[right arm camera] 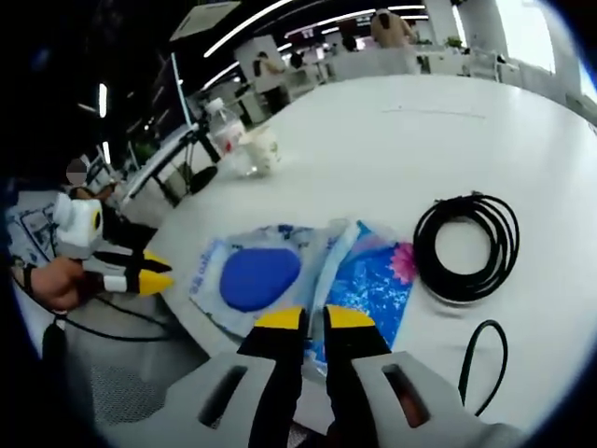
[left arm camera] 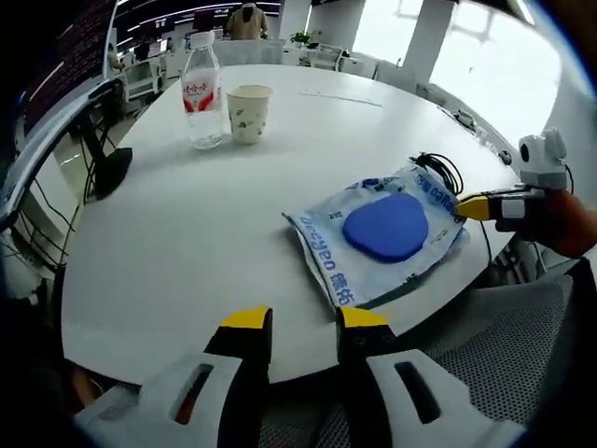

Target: Arrange the tabletop items into an orderly group along one side of the table until the central work area is clear of visible clutter.

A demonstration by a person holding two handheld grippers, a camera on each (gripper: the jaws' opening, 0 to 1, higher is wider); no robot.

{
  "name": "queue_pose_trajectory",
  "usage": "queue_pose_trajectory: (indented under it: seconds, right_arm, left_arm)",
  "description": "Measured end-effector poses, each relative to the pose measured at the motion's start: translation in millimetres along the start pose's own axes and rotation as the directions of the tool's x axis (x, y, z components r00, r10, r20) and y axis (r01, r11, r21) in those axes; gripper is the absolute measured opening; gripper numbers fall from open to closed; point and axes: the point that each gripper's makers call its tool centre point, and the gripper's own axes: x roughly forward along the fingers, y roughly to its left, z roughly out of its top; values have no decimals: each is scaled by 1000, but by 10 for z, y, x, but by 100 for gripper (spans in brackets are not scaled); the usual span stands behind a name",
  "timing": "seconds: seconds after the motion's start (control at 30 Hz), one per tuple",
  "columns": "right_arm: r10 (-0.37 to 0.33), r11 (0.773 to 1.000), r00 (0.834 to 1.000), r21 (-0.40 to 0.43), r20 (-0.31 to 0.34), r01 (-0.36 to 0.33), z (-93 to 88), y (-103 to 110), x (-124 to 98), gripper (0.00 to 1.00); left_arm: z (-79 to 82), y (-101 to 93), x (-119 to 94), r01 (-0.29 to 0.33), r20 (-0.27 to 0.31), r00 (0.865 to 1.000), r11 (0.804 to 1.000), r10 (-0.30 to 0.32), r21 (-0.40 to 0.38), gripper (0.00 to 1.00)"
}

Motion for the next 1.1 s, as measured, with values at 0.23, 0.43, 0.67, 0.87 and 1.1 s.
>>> queue_pose_trajectory:
  seconds: [0.23, 0.43, 0.67, 0.87, 1.1]
  right_arm:
    - [20, 1000, 1000, 8, 7, -20, 0, 32, -24, 12]
    - [28, 1000, 1000, 7, 9, -28, 15, 18, -46, 17]
    - [31, 999, 1000, 12, 2, -31, 2, 4, -37, 17]
    - [37, 999, 999, 17, -7, -37, -18, 23, -23, 17]
    - [34, 999, 999, 23, -10, -33, -26, 18, -21, 13]
  left_arm:
    - [-20, -82, 98, 41, -8, 999, 996, -41, -74, 24]
    - [-45, -154, 141, 58, -20, 998, 994, -60, -91, 24]
    - [-63, -172, 162, 62, -21, 998, 992, -65, -113, 23]
    - [-64, -182, 160, 68, -20, 997, 988, -71, -141, 21]
    - [-80, -227, 181, 76, -27, 996, 987, -80, -140, 18]
